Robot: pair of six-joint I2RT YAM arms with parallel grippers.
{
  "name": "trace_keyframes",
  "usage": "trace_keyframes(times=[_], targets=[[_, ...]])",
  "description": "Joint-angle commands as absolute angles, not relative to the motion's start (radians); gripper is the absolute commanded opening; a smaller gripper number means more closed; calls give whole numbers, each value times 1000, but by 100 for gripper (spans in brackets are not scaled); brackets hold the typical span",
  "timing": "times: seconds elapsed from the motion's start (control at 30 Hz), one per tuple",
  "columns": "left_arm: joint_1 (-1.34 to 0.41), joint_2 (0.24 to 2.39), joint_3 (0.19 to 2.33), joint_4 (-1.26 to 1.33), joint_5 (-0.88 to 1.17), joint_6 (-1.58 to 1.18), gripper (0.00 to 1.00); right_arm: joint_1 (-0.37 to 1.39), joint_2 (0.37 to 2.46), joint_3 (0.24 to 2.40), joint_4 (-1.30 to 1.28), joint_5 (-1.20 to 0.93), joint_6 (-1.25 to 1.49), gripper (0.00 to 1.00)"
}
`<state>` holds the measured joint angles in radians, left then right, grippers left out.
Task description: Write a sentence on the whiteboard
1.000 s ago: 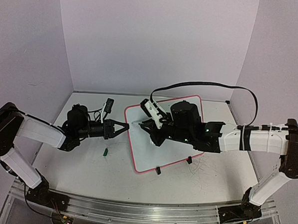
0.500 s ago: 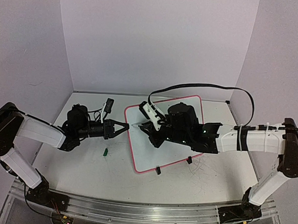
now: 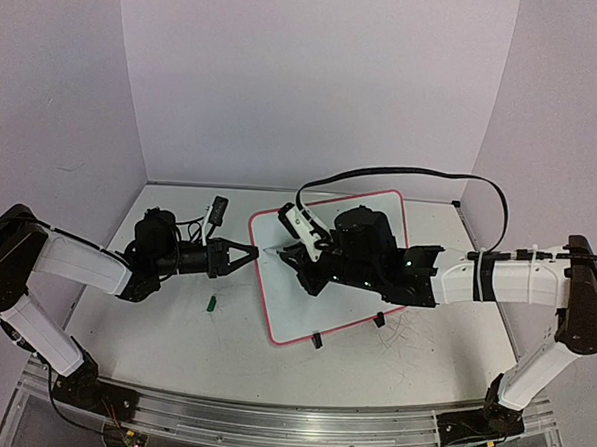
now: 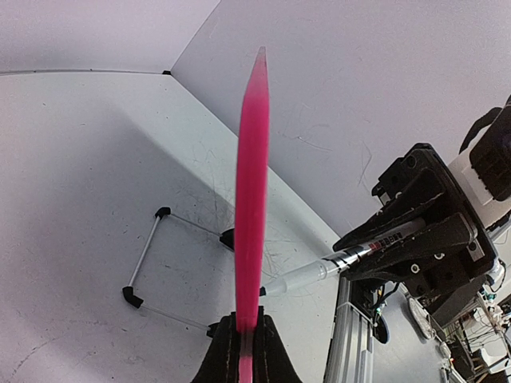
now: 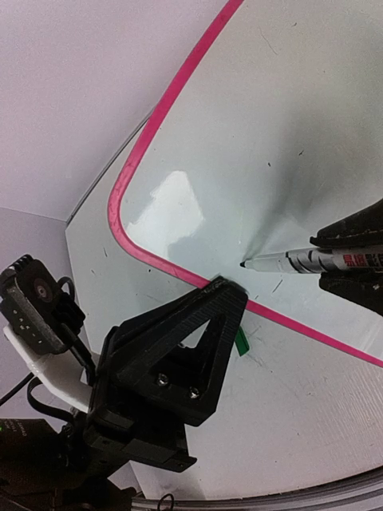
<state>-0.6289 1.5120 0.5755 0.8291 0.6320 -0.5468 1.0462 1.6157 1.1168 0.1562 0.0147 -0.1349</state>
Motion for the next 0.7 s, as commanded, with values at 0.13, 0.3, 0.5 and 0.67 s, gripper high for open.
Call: trace_keyframes(times=[0.13,0.3,0.5,0.67], targets=[[-629,1487,605,838,635,-532,0,1050,1618,1132,151,35,-114,0],[-629,1489,607,838,635,-531,0,1050,1611,1125,148,30,-110,0],[-629,1493,613,838,639,-532,0,1050,1605,1115,146,20,-103,0],[-629,1494,615,838,639,-532,0,1051,1601,1106,144,14,-98,0]])
